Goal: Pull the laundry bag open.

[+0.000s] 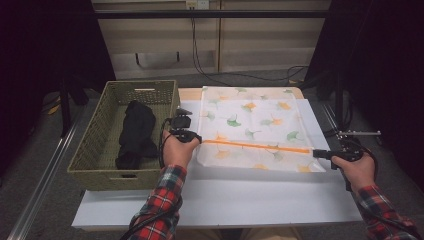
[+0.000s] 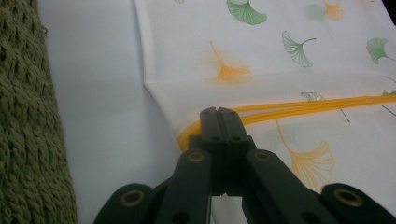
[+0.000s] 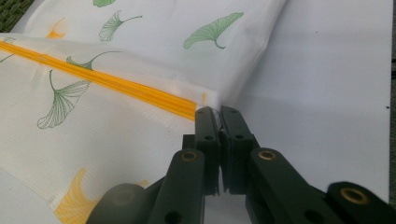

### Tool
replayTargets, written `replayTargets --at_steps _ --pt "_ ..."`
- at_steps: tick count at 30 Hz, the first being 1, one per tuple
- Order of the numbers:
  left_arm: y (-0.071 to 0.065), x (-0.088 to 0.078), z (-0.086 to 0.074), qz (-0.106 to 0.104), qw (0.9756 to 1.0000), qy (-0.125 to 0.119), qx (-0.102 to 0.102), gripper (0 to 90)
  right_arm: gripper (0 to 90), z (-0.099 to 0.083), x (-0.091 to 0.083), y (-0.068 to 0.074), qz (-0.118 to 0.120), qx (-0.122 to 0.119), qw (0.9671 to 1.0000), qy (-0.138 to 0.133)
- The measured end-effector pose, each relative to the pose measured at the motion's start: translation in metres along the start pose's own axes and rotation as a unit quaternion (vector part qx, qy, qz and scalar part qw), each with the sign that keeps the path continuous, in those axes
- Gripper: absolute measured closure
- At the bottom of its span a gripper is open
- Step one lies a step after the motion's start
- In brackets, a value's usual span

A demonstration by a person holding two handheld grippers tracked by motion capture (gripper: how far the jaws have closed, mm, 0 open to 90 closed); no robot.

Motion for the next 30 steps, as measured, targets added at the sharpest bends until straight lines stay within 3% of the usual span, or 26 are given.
replayTargets --at_steps 21,30 --pt "-0.0013 -0.0044 -0.0004 -0.003 1.0000 0.000 0.008 90.0 87.1 0.0039 -0.0021 -0.0047 -0.004 0.007 0.9999 -0.009" --pt "0.0018 -0.0048 -0.0029 0.005 1.0000 -0.001 0.000 90.0 87.1 0.0049 -0.0045 -0.0094 -0.006 0.014 0.9998 -0.013"
Point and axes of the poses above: each handheld gripper's, and its own axes: x roughly forward along the jaws, z roughly out of its top, y roughly to its left, the point moved 5 cm from there along x, roughly forward along the jaws, and after that the axes turned 15 degrees about x, right-handed, at the moved point
